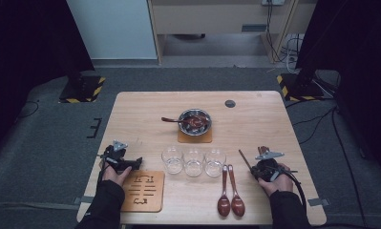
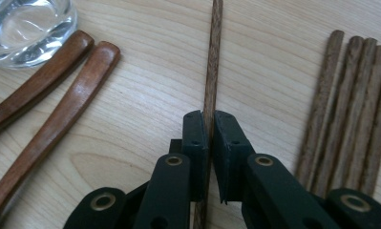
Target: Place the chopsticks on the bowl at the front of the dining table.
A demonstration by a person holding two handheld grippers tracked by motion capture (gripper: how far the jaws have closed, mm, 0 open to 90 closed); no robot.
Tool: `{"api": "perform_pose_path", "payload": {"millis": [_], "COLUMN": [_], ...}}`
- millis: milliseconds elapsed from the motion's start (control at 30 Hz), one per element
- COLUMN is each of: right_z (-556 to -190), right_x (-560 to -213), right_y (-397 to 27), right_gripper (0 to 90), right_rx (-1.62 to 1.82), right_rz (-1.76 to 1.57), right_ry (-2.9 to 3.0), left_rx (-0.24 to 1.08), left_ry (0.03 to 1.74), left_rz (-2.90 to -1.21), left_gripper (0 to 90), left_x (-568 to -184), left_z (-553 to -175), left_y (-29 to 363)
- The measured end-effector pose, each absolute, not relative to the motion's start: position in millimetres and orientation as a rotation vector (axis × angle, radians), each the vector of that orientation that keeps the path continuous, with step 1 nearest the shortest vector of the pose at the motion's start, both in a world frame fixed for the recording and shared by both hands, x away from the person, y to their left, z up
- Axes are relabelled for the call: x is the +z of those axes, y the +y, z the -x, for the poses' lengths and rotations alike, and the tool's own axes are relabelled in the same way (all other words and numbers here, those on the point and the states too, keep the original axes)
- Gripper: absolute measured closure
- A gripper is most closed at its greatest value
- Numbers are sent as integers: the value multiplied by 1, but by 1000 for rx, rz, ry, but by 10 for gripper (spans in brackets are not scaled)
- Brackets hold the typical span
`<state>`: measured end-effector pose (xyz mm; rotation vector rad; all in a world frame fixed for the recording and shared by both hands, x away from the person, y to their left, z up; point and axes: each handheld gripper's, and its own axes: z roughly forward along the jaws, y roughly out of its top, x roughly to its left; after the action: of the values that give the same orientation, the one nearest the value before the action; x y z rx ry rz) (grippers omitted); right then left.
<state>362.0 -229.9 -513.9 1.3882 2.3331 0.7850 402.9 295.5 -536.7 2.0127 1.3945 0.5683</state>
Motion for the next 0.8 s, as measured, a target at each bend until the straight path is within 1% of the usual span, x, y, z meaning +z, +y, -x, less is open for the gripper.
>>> {"api": "perform_pose_path", "payload": {"millis": [133,200,267,600,800], "right_z": [-362,-361,-361,-347,-346], "right_x": [-514,-513,-513,-513,-514], "right_y": [-227,-226,-226,-233,-234], "right_gripper": [836,799,797,798,813], "right_rx": [793,807,807,831,820], "right_rz": [-1380,-1373,-1367,-1358,-1367], "right_ry": [2339,2337,2335,2335,2329], "left_rx": [569,569,568,569,568], "left_ry": [1395,1395,1395,1395,1394], "left_rz": [-2013,-2012,-2012,-2012,-2013], "left_gripper": [0,0,0,0,0], "left_x": [-537,-537,-537,-537,-537], "left_z": [-403,-403,-403,-403,-403], "left_y": [296,296,296,295,296]}}
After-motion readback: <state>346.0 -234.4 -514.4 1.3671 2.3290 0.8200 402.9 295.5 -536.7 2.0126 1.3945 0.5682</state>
